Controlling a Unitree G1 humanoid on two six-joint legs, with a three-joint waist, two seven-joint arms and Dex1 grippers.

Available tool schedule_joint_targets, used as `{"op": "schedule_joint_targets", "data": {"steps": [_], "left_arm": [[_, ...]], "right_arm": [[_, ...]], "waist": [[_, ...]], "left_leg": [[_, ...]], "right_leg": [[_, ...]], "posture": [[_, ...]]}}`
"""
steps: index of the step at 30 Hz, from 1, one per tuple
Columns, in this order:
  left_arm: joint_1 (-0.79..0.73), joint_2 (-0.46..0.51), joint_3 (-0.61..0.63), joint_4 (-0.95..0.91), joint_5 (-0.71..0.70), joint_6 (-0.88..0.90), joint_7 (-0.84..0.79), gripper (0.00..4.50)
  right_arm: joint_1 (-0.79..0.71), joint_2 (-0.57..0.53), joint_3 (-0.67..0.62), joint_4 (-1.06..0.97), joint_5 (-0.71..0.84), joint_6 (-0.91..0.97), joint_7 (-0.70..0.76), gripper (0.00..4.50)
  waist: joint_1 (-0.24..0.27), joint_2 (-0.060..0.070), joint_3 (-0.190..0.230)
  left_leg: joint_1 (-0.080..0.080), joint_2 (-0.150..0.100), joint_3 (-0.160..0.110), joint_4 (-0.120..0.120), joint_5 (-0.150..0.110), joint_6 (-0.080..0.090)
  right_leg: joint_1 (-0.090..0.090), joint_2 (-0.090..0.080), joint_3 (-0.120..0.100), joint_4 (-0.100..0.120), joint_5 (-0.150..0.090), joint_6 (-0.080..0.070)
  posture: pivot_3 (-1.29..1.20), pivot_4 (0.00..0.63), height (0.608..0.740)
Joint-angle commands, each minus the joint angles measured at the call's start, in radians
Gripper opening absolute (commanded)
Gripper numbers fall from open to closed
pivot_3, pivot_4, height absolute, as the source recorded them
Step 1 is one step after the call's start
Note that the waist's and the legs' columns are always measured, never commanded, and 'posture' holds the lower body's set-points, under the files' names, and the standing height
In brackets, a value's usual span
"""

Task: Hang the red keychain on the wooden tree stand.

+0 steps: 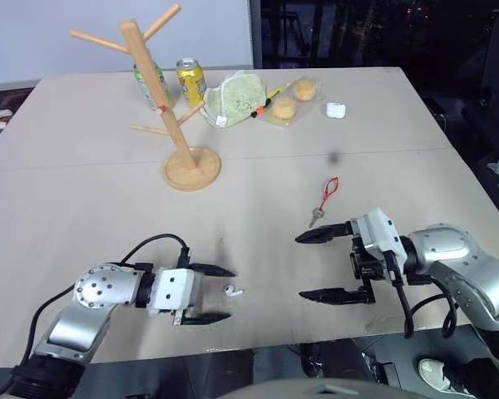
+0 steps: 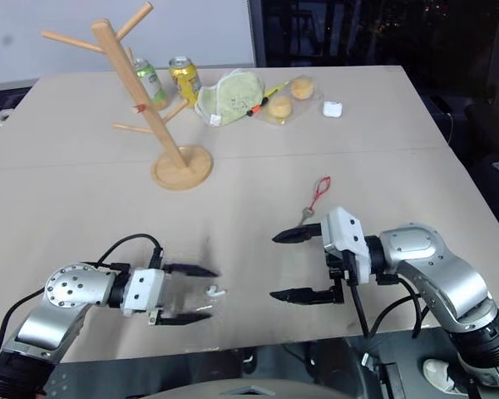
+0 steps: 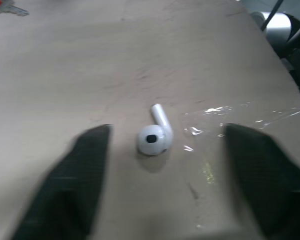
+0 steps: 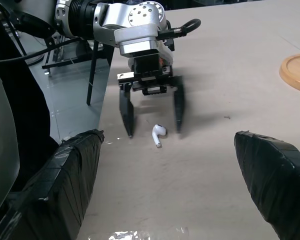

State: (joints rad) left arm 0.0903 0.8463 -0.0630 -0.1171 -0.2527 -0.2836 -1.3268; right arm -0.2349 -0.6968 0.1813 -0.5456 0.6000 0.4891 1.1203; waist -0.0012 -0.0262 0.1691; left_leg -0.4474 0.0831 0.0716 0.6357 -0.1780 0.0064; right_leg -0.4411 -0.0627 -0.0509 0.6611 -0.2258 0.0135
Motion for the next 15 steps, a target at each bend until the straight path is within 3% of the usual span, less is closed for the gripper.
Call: {"op": "schedule_joint_targets", "data": {"steps": [1, 4, 5, 15], "left_arm": [[0.010, 0.016, -0.005, 0.001, 0.011, -0.013, 0.001, 1.97], [0.007, 0.017, -0.009, -0.003, 0.013, -0.003, 0.009, 0.37], [0.006, 0.016, -0.011, -0.010, 0.014, 0.006, 0.014, 0.24], [-0.019, 0.022, 0.030, -0.050, -0.026, 0.136, 0.072, 0.24]], "right_arm": [[0.002, 0.000, -0.017, -0.031, 0.008, -0.018, -0.005, 4.50], [-0.006, 0.009, -0.010, -0.031, 0.006, -0.013, -0.016, 4.50], [-0.007, 0.011, -0.008, -0.031, 0.005, -0.012, -0.019, 4.50], [-0.010, 0.022, 0.002, -0.037, 0.003, -0.005, -0.037, 4.50]], "waist": [[0.001, 0.000, 0.000], [0.001, 0.000, 0.000], [0.001, 0.000, 0.000], [0.011, 0.000, 0.000]], "left_leg": [[0.000, 0.000, 0.000, 0.000, 0.000, 0.000], [0.000, 0.000, 0.000, 0.000, 0.000, 0.000], [0.000, 0.000, 0.000, 0.000, 0.000, 0.000], [0.000, 0.000, 0.000, 0.000, 0.000, 0.000]], "right_leg": [[0.000, 0.000, 0.000, 0.000, 0.000, 0.000], [0.000, 0.000, 0.000, 0.000, 0.000, 0.000], [0.000, 0.000, 0.000, 0.000, 0.000, 0.000], [0.000, 0.000, 0.000, 0.000, 0.000, 0.000]], "posture": [[0.00, 0.150, 0.740], [0.00, 0.150, 0.740], [0.00, 0.150, 0.740], [0.00, 0.150, 0.740]]}}
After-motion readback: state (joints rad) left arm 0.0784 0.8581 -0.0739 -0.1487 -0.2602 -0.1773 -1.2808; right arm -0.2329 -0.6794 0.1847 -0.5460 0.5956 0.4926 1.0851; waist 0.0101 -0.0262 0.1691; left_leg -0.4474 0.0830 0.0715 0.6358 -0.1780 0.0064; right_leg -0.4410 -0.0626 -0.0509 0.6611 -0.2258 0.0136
